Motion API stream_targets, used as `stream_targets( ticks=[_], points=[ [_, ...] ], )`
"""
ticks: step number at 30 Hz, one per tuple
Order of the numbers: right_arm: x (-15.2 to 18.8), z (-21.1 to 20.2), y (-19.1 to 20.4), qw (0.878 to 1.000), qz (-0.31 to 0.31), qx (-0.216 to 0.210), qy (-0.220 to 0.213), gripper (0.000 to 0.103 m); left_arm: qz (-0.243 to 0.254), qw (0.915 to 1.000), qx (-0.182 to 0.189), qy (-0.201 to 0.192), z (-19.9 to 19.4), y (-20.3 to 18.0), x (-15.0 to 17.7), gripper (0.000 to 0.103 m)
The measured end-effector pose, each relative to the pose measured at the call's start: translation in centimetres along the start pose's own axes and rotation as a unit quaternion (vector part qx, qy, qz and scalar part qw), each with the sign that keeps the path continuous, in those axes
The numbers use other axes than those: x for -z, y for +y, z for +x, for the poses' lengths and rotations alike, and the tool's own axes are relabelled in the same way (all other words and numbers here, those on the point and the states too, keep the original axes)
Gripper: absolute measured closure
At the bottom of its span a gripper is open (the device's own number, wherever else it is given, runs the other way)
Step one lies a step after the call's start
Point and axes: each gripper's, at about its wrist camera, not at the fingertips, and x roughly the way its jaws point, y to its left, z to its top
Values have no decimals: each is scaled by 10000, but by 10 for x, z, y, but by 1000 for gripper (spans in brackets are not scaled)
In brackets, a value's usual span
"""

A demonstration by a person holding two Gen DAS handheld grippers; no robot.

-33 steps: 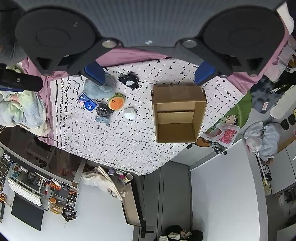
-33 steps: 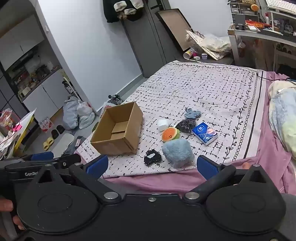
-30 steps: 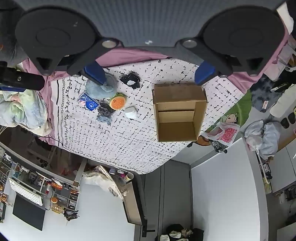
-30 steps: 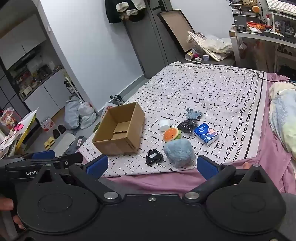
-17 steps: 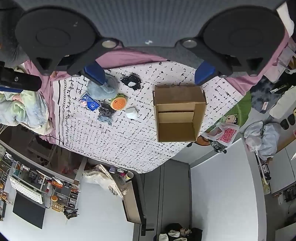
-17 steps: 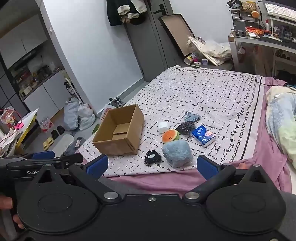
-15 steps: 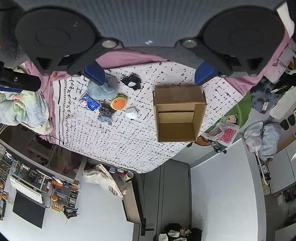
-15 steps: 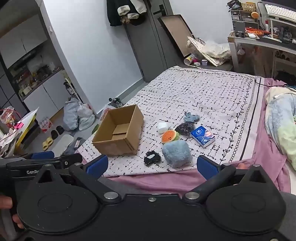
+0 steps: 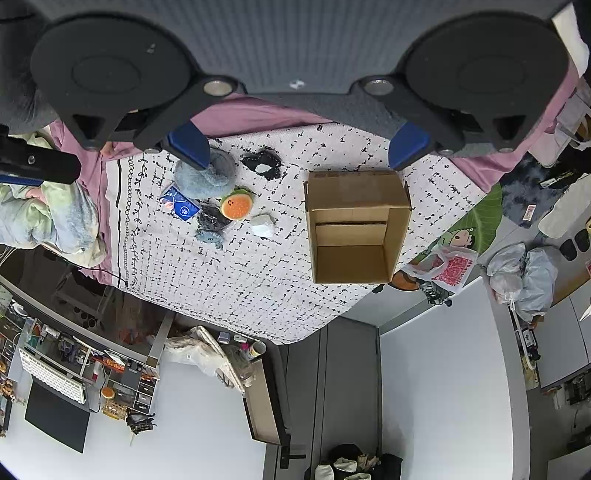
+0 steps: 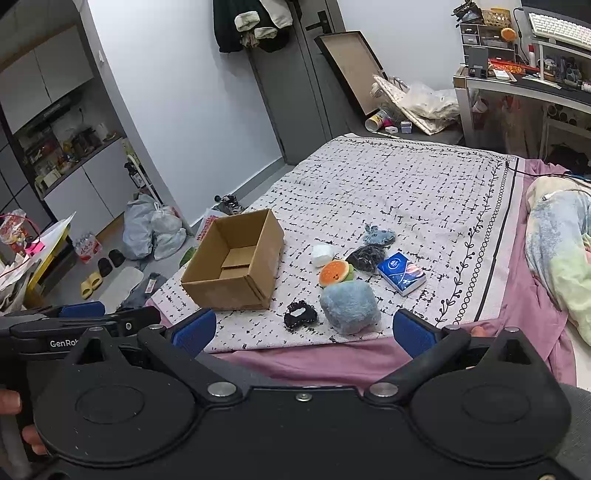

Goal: Organize soft objects

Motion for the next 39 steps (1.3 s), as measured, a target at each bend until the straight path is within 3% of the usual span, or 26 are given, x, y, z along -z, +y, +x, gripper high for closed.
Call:
stream_targets(
  ticks=[39],
  points=[
    [-2,6,5,9999,-67,114,69,0,-97,9998,119,-85,6,6,1,1]
  ],
)
